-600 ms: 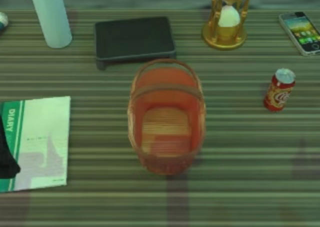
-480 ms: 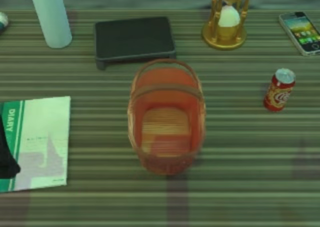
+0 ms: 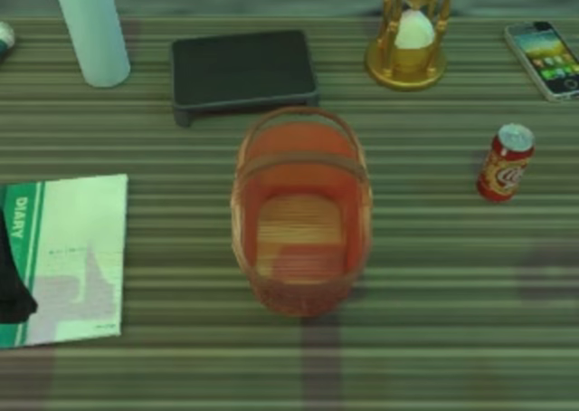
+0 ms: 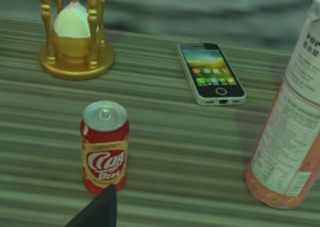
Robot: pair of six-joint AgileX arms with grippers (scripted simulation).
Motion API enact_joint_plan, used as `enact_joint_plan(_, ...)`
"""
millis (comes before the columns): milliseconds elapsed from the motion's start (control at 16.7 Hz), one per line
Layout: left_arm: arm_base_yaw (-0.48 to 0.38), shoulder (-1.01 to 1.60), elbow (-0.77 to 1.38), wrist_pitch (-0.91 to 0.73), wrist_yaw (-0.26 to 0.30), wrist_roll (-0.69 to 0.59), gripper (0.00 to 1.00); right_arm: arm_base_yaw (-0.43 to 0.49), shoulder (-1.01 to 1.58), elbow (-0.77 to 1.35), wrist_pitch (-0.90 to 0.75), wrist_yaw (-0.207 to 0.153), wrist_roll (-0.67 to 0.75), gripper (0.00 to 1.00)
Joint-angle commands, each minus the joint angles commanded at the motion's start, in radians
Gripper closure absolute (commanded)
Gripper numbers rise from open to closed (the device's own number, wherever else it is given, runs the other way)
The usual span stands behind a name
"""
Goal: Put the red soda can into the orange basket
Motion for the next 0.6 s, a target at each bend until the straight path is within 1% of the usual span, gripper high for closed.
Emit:
enact_joint_plan(180,0.000,0.000,0.000,0.000,0.000,0.000,0.00,0.024,0.297,0.251,-0.165,0.002,-0.071,0.00)
enact_joint_plan(600,0.000,0.000,0.000,0.000,0.000,0.000,0.00,0.086,1.076,0.933,-0.562,0.003,-0.252,0.00)
